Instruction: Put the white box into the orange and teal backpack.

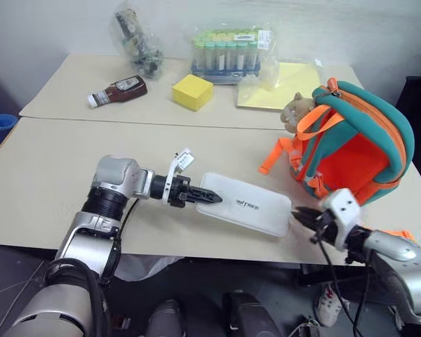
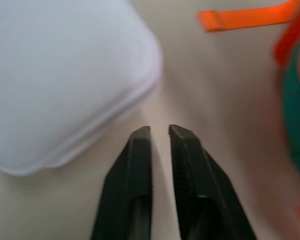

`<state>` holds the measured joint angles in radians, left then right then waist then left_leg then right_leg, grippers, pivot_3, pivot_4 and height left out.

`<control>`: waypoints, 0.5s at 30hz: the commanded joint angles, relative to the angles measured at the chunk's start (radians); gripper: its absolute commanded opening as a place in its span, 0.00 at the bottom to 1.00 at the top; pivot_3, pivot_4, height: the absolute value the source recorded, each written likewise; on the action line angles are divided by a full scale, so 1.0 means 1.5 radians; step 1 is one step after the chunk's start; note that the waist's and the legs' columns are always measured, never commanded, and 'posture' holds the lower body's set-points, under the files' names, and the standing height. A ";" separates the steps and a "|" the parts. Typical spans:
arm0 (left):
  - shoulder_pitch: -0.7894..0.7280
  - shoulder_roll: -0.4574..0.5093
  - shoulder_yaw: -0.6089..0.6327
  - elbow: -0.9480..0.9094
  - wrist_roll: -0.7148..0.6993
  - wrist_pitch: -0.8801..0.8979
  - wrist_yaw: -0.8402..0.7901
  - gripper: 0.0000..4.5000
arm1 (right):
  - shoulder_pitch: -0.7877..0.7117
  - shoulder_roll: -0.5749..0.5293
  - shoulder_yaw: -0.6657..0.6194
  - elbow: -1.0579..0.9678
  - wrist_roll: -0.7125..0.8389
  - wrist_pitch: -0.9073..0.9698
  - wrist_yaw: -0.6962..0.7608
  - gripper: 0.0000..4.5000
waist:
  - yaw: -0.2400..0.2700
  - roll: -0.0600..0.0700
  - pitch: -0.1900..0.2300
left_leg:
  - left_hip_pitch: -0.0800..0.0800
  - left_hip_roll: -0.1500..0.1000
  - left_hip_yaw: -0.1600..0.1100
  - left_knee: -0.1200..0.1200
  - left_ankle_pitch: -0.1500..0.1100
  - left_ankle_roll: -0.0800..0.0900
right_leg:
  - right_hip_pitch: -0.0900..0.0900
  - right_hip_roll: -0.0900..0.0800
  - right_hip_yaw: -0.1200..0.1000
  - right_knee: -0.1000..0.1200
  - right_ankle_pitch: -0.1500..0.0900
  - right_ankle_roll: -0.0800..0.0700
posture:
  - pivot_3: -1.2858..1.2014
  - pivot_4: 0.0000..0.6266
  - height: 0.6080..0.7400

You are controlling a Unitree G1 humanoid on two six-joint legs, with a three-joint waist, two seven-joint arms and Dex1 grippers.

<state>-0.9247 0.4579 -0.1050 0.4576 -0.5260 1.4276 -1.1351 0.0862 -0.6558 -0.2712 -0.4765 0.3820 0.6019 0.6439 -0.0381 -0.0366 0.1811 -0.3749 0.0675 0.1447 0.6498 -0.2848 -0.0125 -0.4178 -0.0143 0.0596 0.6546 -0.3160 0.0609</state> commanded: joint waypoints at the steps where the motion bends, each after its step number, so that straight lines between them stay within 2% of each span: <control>1: 0.013 0.042 0.101 -0.049 -0.045 0.018 0.025 0.29 | 0.013 0.037 -0.115 -0.108 0.092 0.079 -0.069 0.43 | -0.004 0.000 0.000 | 0.000 0.001 0.000 0.000 0.000 0.000 | 0.000 0.000 0.000 0.000 0.000 0.000 | 0.52 0.24 1.00; 4: 0.033 0.077 0.184 -0.074 -0.070 0.031 0.049 0.29 | -0.030 0.098 -0.158 -0.144 0.165 0.144 -0.160 0.63 | -0.012 0.000 0.000 | 0.001 0.001 0.000 0.000 0.001 -0.002 | 0.000 0.001 0.000 0.002 0.000 -0.001 | 0.52 0.24 1.00; 8: 0.047 0.097 0.265 -0.123 -0.117 0.051 0.068 0.29 | -0.123 0.151 -0.158 -0.112 0.195 0.179 -0.254 0.96 | -0.014 -0.001 0.000 | 0.002 0.000 0.000 0.000 0.002 -0.001 | 0.000 0.000 0.000 0.003 0.000 -0.001 | 0.52 0.24 1.00; 9: 0.049 0.098 0.278 -0.135 -0.127 0.055 0.072 0.29 | -0.141 0.158 -0.156 -0.102 0.197 0.183 -0.269 1.00 | -0.014 -0.001 0.000 | 0.002 0.000 0.000 0.000 0.002 -0.001 | 0.000 0.000 0.000 0.003 0.000 -0.001 | 0.52 0.24 1.00; 15: 0.062 0.101 0.305 -0.164 -0.135 0.040 0.126 0.29 | -0.283 0.182 -0.111 0.033 0.182 0.179 -0.308 1.00 | -0.013 -0.001 0.000 | 0.001 -0.001 0.000 -0.002 0.002 -0.001 | -0.001 -0.001 0.000 0.001 0.000 -0.001 | 0.52 0.24 1.00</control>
<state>-0.8276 0.6033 0.3166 0.2475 -0.6848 1.5020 -0.9499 -0.3111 -0.3834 -0.4398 -0.4535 0.6572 0.8934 0.1906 -0.0569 -0.0376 0.1817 -0.3746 0.0666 0.1452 0.6472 -0.2825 -0.0138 -0.4196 -0.0158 0.0592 0.6566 -0.3158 0.0588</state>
